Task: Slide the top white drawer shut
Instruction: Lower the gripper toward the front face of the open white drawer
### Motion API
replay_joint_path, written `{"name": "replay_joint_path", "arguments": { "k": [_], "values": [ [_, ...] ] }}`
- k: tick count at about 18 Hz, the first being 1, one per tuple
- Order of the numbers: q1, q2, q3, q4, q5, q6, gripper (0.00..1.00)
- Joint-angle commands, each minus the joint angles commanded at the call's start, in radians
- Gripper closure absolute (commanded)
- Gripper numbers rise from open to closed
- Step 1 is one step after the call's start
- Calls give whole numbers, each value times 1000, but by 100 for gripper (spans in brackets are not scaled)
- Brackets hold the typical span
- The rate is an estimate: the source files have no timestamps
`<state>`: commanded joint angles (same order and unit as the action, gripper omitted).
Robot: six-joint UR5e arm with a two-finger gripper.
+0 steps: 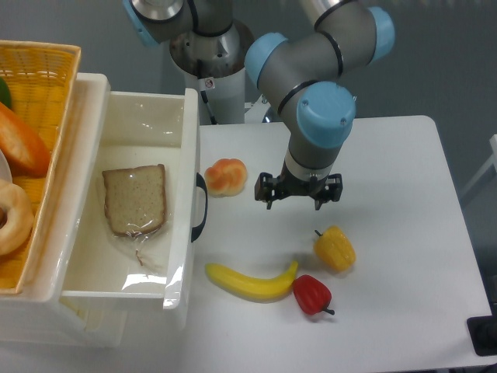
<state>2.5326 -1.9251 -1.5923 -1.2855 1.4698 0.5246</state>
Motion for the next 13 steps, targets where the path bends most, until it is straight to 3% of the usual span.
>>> {"name": "replay_joint_path", "arguments": {
  "k": [6,13],
  "values": [
    [0,-21,0,-5,-101,-2,0],
    [-37,-48,-2,-6,-111,-14,0]
  ]
}}
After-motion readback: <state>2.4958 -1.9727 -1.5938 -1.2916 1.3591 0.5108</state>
